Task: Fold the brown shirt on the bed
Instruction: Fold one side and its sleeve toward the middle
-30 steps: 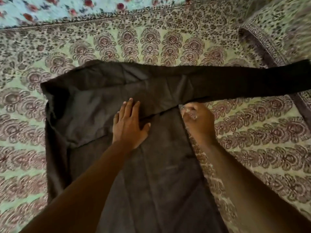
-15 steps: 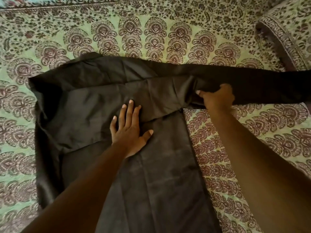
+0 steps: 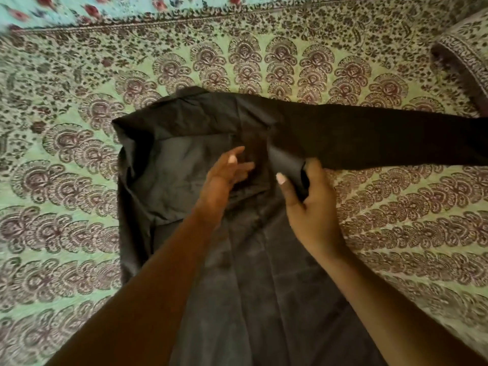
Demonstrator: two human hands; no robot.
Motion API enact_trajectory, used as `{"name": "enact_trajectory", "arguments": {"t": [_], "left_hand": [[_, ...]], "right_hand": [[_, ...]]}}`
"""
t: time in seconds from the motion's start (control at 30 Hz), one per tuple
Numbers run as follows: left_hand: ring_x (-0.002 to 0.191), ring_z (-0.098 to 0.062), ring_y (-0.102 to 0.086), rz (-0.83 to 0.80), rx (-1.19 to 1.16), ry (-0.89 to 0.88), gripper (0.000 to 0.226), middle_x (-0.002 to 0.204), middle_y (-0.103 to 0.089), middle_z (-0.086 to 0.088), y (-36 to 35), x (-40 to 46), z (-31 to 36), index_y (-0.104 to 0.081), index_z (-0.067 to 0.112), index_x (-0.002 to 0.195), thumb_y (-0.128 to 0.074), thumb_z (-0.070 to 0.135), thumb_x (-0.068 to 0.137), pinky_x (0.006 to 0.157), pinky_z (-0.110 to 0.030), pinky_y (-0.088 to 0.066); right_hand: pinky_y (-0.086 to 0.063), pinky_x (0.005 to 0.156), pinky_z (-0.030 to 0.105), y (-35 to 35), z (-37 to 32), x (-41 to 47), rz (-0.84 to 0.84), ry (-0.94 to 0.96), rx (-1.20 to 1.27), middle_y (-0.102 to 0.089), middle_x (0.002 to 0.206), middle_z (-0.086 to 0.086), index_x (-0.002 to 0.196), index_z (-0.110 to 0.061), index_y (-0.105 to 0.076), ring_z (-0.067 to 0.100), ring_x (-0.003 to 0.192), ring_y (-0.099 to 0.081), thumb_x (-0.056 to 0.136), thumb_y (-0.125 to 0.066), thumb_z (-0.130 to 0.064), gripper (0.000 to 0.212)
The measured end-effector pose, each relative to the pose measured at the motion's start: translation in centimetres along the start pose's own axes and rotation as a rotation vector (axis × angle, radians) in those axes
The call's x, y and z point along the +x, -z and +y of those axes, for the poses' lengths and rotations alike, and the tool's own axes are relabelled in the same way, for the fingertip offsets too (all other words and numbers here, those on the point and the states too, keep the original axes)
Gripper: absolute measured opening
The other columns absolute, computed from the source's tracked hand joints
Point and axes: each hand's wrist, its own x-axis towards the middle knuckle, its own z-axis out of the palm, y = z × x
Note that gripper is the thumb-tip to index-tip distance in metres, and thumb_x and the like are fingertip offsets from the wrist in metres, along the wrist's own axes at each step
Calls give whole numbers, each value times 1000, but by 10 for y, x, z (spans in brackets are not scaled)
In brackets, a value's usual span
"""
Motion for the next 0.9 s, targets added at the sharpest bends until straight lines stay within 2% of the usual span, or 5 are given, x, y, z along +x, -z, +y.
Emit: {"name": "enact_trajectory", "arguments": {"t": [0.1, 0.2, 0.33, 0.53, 0.9], "left_hand": [[116, -34, -69, -33, -203, 178, 48, 127, -72, -3, 32, -30, 19, -48, 52, 141, -32, 71, 99, 101, -62, -50], [101, -21, -75, -69, -193, 133, 52, 131, -69, 2, 64, -60, 15, -34, 55, 148, -54, 38, 103, 73, -47, -64], [123, -22, -65, -104, 83, -68, 96, 141, -61, -5, 106, -87, -14, -42, 37, 149, -62, -26, 79, 94, -42, -58], [113, -14, -70, 169, 311, -101, 70, 114, -76, 1, 136, -129, -46, -75, 22, 114, -49, -25, 70, 96, -32, -58], [119, -5, -66, 133, 173, -44, 100, 135, -67, 7, 162, -213, -96, -52, 24, 147, -64, -25, 60, 93, -32, -59]], "right_hand": [[-50, 77, 18, -18, -26, -42, -118, 179, -60, -64, 95, 2, 105, -7, -64, 15, 86, -61, 96, -69, -12, 12], [-46, 82, 12, -44, -30, -82, -286, 352, -143, -68, 105, 4, 111, -13, -63, 16, 91, -62, 92, -65, -16, 19], [-57, 73, 31, -74, -29, -122, -459, 391, -144, -67, 113, -1, 118, -23, -55, 23, 90, -67, 93, -61, -26, 26], [-57, 71, 32, -95, -44, -163, -605, 457, -146, -64, 115, -8, 113, -28, -56, 19, 87, -64, 85, -69, -36, 32], [-61, 75, 42, -123, -74, -127, -237, -656, 91, -73, 80, -5, 97, -22, -66, 7, 70, -72, 88, -56, -73, 52]]}}
